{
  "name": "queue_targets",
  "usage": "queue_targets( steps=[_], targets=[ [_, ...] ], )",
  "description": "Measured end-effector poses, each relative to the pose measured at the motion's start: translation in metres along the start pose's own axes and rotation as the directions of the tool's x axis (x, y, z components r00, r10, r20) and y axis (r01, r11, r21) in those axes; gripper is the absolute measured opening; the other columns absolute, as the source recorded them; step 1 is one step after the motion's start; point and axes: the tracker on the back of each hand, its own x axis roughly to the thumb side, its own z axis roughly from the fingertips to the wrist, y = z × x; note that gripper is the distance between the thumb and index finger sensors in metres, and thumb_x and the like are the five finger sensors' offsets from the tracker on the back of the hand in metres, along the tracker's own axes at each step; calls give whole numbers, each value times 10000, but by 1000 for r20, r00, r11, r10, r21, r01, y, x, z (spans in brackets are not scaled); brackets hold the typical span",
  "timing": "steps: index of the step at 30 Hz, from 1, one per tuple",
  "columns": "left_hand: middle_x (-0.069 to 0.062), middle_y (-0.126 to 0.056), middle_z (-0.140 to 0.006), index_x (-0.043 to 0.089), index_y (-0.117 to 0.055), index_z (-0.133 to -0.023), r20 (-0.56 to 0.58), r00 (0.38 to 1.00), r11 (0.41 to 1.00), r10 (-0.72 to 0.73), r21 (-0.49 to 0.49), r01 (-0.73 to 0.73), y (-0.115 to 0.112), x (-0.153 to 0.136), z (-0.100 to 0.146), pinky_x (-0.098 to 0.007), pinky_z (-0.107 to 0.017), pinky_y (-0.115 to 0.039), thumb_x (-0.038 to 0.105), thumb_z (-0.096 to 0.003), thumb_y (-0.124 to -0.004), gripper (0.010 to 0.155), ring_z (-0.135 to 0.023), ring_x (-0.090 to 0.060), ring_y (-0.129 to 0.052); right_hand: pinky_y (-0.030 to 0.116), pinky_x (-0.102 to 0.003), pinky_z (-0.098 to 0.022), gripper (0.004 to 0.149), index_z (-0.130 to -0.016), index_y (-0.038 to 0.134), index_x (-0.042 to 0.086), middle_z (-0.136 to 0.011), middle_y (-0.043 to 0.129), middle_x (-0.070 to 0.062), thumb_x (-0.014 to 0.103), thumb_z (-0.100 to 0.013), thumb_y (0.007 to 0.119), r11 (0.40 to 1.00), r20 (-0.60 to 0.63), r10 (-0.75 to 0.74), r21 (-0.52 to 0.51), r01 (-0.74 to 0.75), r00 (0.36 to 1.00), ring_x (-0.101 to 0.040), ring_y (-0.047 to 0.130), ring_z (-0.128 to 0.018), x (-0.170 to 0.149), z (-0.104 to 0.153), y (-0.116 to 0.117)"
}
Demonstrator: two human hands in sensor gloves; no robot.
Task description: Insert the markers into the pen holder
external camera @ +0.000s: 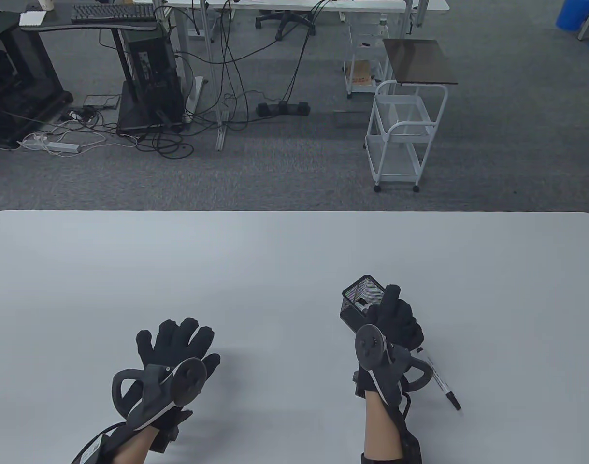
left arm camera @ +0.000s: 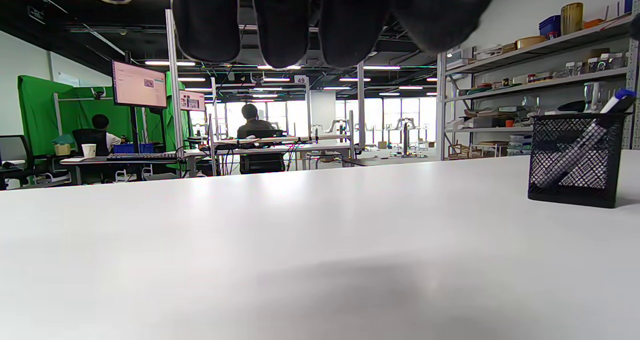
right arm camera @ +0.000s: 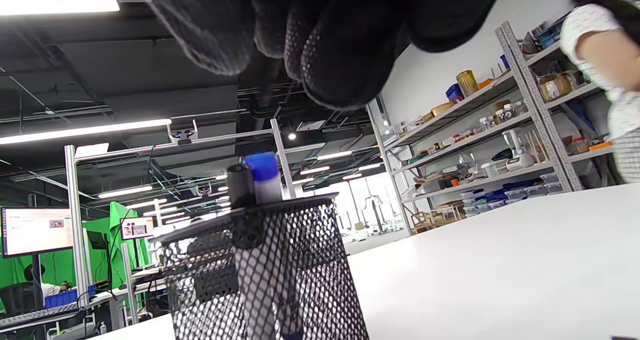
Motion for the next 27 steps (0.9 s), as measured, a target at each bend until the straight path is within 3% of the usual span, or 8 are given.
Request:
queue_targets(
  steps=[10, 20, 23, 27],
  targets=[
    [-13, -585, -1268, 377, -625, -1135, -1, 1000, 1000, 0, -3, 0, 0, 1, 0, -764, -813, -394, 595, -583, -666, 595, -1196, -457, -586, 573, -627, -654, 574, -1130, 588, 103, -1049, 688, -221, 386, -647, 712, 998, 43, -35, -51, 37, 998, -370, 856, -847, 9, 2, -25],
    [-13, -586, -1267, 373, -626, -1136, -2, 1000, 1000, 14, 10, -14, 3, -1, 1, -764, -812, -394, 594, -583, -667, 596, -1196, -457, -585, 505, -714, -667, 631, -1130, 592, 37, -1091, 649, -286, 401, -634, 731, 988, 116, -104, -99, 116, 988, -488, 789, -950, 16, 12, -81],
    [-14, -585, -1268, 375, -626, -1136, 0, 1000, 1000, 19, 12, -19, 3, -1, 1, -764, -813, -394, 594, -584, -667, 596, -1196, -456, -585, 489, -726, -669, 662, -1138, 583, 28, -1104, 633, -296, 419, -626, 739, 992, 130, -71, -97, 84, 989, -508, 771, -964, 9, 15, -89],
    [-14, -585, -1267, 376, -622, -1137, 2, 1000, 1000, 22, 14, -22, 3, -1, 1, -764, -813, -394, 595, -583, -666, 597, -1197, -455, -586, 463, -739, -674, 732, -1154, 552, 9, -1126, 596, -313, 460, -611, 747, 1000, 114, 22, -11, -21, 993, -538, 734, -989, -9, 8, -86]
  ],
)
